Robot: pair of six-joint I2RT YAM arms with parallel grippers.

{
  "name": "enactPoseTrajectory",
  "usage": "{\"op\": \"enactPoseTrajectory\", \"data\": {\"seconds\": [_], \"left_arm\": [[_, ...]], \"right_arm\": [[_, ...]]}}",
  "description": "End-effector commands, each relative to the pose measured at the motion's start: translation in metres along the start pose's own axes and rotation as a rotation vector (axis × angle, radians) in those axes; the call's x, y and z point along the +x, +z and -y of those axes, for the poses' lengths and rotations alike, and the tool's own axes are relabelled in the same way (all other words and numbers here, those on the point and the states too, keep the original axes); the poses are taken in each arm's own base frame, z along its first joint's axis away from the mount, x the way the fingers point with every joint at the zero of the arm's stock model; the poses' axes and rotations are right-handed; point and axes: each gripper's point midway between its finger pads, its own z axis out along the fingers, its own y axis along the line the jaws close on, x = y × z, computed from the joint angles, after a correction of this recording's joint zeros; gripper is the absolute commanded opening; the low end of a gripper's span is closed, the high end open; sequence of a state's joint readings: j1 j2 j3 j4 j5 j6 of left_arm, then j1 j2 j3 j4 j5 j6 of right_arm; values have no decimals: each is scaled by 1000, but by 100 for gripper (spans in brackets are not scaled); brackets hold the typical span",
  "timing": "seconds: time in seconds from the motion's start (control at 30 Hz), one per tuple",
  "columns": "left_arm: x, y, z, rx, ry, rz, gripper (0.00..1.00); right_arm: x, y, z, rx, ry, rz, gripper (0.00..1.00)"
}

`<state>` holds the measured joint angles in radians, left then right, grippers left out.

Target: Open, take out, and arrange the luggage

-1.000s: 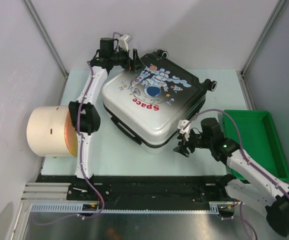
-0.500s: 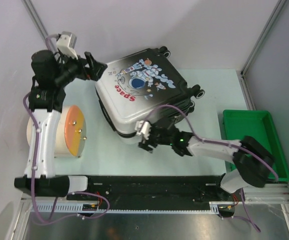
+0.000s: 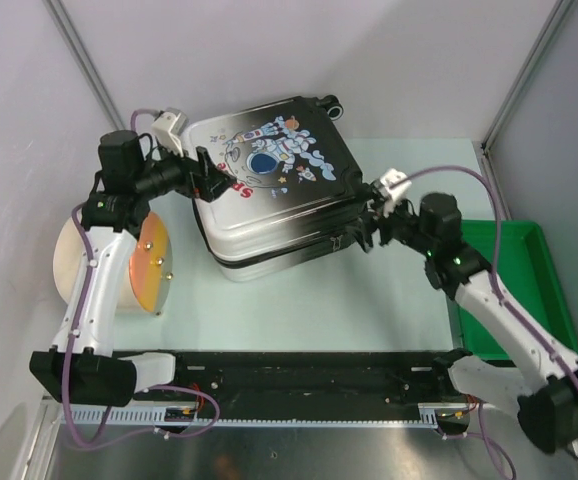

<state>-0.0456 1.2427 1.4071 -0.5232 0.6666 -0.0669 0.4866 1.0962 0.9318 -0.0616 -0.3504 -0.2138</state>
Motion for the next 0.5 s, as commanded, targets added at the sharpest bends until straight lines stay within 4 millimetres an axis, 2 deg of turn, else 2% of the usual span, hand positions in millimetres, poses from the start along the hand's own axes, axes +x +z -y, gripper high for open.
{"op": "enactPoseTrajectory", "data": {"seconds": [0.0,0.1,0.17,0.2,0.23,0.27,0.47], "left_arm": [[-5,-1,28,88,110,28,100],[-1,4,33,105,95,16,100],[6,7,36,113,79,-1,100],[9,8,37,117,74,-6,100],[13,10,37,117,63,-16,100],[20,12,38,123,46,-32,100],[46,16,34,119,20,-78,100]], "right_arm": [[92,-25,-1,45,215,-113,82],[94,-16,6,98,187,-31,72],[117,-6,15,198,168,-70,67],[112,0,22,239,161,-38,64],[117,2,29,287,185,-44,64],[131,10,29,288,200,-77,64],[131,38,14,253,182,-36,58]]}}
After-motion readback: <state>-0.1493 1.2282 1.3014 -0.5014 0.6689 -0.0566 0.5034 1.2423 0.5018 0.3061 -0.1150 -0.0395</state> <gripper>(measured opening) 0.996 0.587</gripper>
